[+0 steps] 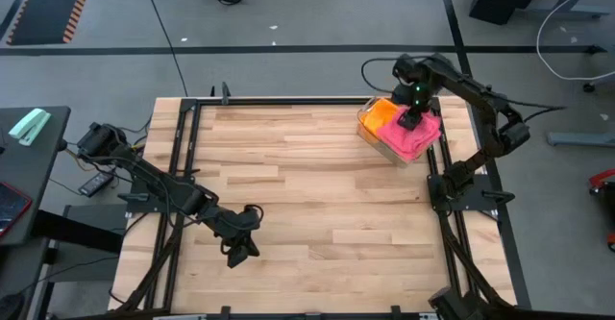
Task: Fold microfiber towels
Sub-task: Put the stacked pink towels into the transparent bin, then return to Home Position
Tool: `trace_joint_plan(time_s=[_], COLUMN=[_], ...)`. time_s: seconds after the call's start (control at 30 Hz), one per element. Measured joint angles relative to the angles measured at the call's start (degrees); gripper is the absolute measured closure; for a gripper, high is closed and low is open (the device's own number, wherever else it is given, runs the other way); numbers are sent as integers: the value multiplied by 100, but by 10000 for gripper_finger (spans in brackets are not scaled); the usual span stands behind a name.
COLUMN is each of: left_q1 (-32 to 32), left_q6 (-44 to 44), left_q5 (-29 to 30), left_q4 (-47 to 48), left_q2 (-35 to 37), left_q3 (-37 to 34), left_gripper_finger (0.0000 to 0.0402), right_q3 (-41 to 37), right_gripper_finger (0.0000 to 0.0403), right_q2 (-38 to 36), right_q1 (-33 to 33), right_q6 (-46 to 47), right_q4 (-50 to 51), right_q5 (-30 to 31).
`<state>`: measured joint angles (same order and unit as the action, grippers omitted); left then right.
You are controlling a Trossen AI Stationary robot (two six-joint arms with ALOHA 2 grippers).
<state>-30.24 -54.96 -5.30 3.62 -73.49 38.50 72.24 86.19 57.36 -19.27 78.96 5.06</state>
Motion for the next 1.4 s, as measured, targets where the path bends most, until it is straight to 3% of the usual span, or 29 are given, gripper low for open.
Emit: trace_joint_plan(time_s=[0.33,0.4,0.5,0.57,0.73,0.97,1.4], left_q1=[2,1,15,13,-69,175,823], left_q6=[-4,-4,1,32,736,1527,3040], left_q5=[-144,-144,-101,155,1116,2498,4149], left_q4=[-2,-5,-55,-164,-839,-999,-718], left_q2=[0,0,0,35,362,1130,2565], left_q3=[0,0,0,0,-2,-2,-2], left_gripper_finger=[389,386,381,381,394,388,390], right_q3=[1548,1791,1874,1846,1524,749,-1619], right_gripper_finger=[194,194,194,194,208,239,290], right_q2=[4,-35,-259,-515,-1665,-2949,-4339], right_q1=[-18,-89,-299,-530,-1307,-2005,-3065], right_q6=[677,1005,1118,1284,1792,2578,3513], right_q4=[705,691,281,-54,-1252,-2496,-4915], right_q5=[253,-414,-2005,-2402,-2298,-2294,-1934])
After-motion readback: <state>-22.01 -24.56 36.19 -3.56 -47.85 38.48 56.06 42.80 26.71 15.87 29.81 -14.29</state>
